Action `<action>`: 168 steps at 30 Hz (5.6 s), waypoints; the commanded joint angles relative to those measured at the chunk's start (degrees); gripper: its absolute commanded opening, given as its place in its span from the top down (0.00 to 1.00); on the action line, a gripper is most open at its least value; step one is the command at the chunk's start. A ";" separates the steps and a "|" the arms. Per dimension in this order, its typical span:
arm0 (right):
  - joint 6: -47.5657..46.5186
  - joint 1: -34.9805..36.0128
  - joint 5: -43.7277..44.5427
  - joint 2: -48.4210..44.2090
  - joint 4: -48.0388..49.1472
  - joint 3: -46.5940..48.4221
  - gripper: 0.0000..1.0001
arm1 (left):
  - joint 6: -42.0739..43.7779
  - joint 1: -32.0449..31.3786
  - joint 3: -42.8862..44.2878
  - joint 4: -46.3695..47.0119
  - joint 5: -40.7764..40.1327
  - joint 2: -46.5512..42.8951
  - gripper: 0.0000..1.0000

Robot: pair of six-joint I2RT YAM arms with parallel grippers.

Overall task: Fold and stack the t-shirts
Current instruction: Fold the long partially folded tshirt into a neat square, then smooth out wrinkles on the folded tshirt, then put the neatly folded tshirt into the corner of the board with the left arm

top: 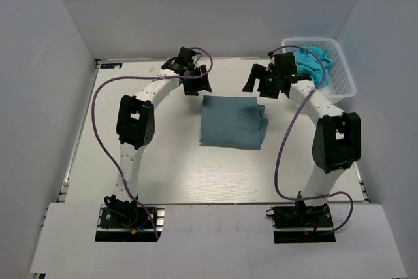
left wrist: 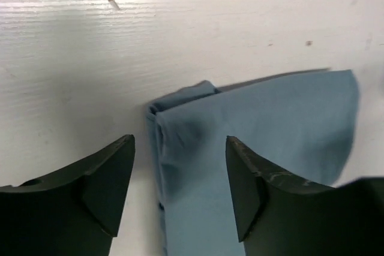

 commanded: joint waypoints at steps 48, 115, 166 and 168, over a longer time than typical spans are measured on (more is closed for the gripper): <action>9.62 -7.42 13.38 -2.69 0.56 -11.14 1.00 | 4.97 -3.89 3.44 10.27 3.70 2.29 1.00; 5.75 -8.48 -0.41 -18.69 1.88 -11.41 0.10 | 33.34 13.32 -9.38 7.53 -42.01 -10.27 1.00; 5.23 -8.31 -5.16 -18.67 3.01 -11.91 0.10 | 16.17 25.32 -2.42 2.25 -1.79 -20.78 0.00; 4.96 -8.31 -4.72 -23.85 4.07 -17.81 0.10 | 12.72 21.44 -13.72 9.16 -3.41 -31.03 0.00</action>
